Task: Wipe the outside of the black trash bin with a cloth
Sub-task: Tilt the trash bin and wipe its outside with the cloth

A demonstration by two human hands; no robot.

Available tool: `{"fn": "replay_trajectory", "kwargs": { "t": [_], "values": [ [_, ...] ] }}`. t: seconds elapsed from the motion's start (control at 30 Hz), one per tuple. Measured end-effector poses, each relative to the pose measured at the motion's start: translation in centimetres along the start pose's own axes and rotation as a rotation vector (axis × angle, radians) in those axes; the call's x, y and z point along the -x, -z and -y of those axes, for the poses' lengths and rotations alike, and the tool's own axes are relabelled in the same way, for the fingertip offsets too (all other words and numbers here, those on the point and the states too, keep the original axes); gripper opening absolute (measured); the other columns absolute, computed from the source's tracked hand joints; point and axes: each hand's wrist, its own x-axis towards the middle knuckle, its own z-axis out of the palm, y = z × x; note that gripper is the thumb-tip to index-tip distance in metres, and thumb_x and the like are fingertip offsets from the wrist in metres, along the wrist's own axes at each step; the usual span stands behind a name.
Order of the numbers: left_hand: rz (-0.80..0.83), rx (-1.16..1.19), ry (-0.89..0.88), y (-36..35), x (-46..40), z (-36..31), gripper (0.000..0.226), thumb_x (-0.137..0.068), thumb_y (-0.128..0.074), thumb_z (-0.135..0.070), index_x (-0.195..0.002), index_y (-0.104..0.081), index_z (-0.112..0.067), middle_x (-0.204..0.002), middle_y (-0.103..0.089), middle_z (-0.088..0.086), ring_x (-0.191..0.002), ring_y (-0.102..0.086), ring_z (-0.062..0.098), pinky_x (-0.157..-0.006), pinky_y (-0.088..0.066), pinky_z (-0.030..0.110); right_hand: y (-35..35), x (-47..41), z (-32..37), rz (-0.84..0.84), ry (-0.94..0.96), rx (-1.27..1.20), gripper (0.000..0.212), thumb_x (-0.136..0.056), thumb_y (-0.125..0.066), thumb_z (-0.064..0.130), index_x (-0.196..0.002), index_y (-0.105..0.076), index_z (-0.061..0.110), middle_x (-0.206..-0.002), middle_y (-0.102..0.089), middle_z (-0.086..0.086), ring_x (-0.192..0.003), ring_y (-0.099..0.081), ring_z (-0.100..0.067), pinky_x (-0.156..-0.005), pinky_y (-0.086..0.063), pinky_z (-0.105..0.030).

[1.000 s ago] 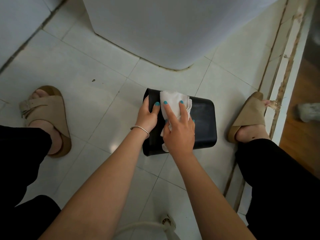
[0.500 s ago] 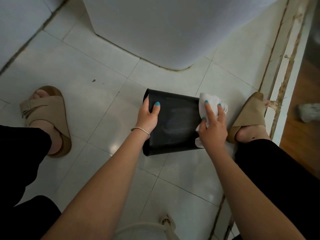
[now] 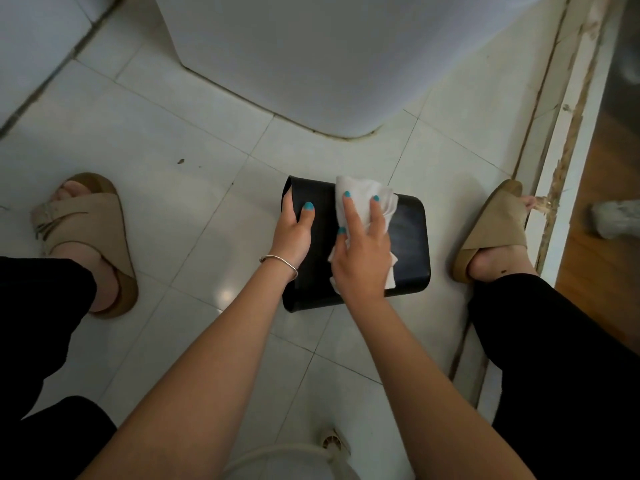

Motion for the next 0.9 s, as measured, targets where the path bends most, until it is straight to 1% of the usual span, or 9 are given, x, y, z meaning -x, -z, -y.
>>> {"fn": "replay_trajectory", "kwargs": {
  "t": [0.07,0.17,0.23,0.43,0.57,0.63,0.7,0.77,0.9],
  "values": [
    [0.004,0.022,0.006,0.0,-0.2,0.1,0.048,-0.100,-0.044,-0.019,-0.146,-0.031,-0.019,-0.137,-0.052,0.003,-0.123,-0.051,0.017,-0.106,-0.041,0.036,-0.8,0.4,1.7,0.009,0.030,-0.042,0.060,-0.092,-0.048,0.013,-0.145,-0.037,0.038,-0.155,-0.027,-0.010,-0.115,-0.048,-0.038,-0.081,-0.052,-0.046],
    [0.023,0.084,0.040,0.1,-0.4,0.0,0.043,-0.100,-0.045,-0.021,-0.142,-0.036,-0.022,-0.127,-0.059,0.001,-0.110,-0.059,0.015,-0.093,-0.050,0.029,-1.6,0.9,3.7,0.015,0.030,-0.090,0.057,-0.094,-0.045,0.015,-0.143,-0.038,0.041,-0.156,-0.026,-0.006,-0.116,-0.049,-0.037,-0.084,-0.052,-0.046],
    [0.042,0.120,0.055,0.2,-0.5,0.0,0.043,-0.100,-0.046,-0.022,-0.142,-0.037,-0.022,-0.124,-0.060,0.000,-0.108,-0.061,0.014,-0.088,-0.051,0.025,-1.7,1.0,4.0,0.017,0.013,-0.120,0.056,-0.095,-0.045,0.016,-0.143,-0.038,0.043,-0.157,-0.025,-0.003,-0.119,-0.047,-0.035,-0.085,-0.052,-0.046],
    [0.050,0.155,0.070,0.4,-0.5,0.0,0.042,-0.098,-0.049,-0.022,-0.140,-0.044,-0.023,-0.125,-0.062,0.000,-0.110,-0.062,0.013,-0.094,-0.052,0.032,-1.2,0.9,2.5,0.041,0.113,-0.083,0.067,-0.088,-0.058,0.016,-0.143,-0.034,0.048,-0.157,-0.024,0.000,-0.122,-0.047,-0.031,-0.081,-0.051,-0.041],
    [0.049,0.196,0.079,0.6,-0.6,0.3,0.039,-0.098,-0.049,-0.019,-0.137,-0.049,-0.023,-0.123,-0.064,-0.001,-0.111,-0.062,0.015,-0.097,-0.050,0.039,-0.7,0.5,1.4,0.055,0.153,-0.054,0.069,-0.089,-0.058,0.013,-0.144,-0.033,0.047,-0.157,-0.023,0.000,-0.124,-0.046,-0.031,-0.082,-0.052,-0.040],
    [0.057,0.184,0.084,0.7,-0.6,0.4,0.043,-0.095,-0.050,-0.024,-0.138,-0.048,-0.025,-0.126,-0.062,0.000,-0.115,-0.059,0.018,-0.100,-0.047,0.042,-0.4,0.1,0.3,0.050,0.168,-0.027,0.067,-0.090,-0.058,0.014,-0.145,-0.033,0.046,-0.158,-0.023,-0.001,-0.126,-0.045,-0.031,-0.083,-0.052,-0.038],
    [0.044,0.151,0.072,0.7,-0.7,0.5,0.053,-0.088,-0.052,-0.033,-0.139,-0.046,-0.023,-0.132,-0.058,0.001,-0.121,-0.055,0.019,-0.105,-0.043,0.043,0.1,-0.5,-1.0,0.048,0.142,-0.001,0.065,-0.092,-0.055,0.016,-0.146,-0.033,0.045,-0.158,-0.021,-0.001,-0.129,-0.042,-0.031,-0.084,-0.051,-0.038],
    [0.025,0.101,0.062,0.7,-0.8,0.7,0.058,-0.085,-0.051,-0.036,-0.139,-0.045,-0.018,-0.136,-0.054,0.004,-0.126,-0.050,0.020,-0.108,-0.040,0.043,0.8,-1.3,-2.7,0.030,0.092,0.008,0.062,-0.093,-0.053,0.017,-0.146,-0.033,0.044,-0.158,-0.021,-0.001,-0.131,-0.041,-0.030,-0.087,-0.051,-0.040],
    [0.044,0.027,0.033,0.7,-0.7,0.4,0.048,-0.097,-0.047,-0.027,-0.143,-0.039,-0.017,-0.143,-0.047,0.005,-0.132,-0.044,0.022,-0.110,-0.037,0.043,2.3,-3.1,-6.7,-0.027,-0.025,0.019,0.059,-0.092,-0.051,0.017,-0.145,-0.037,0.040,-0.156,-0.025,-0.005,-0.131,-0.042,-0.030,-0.091,-0.050,-0.042]
  ]
}}
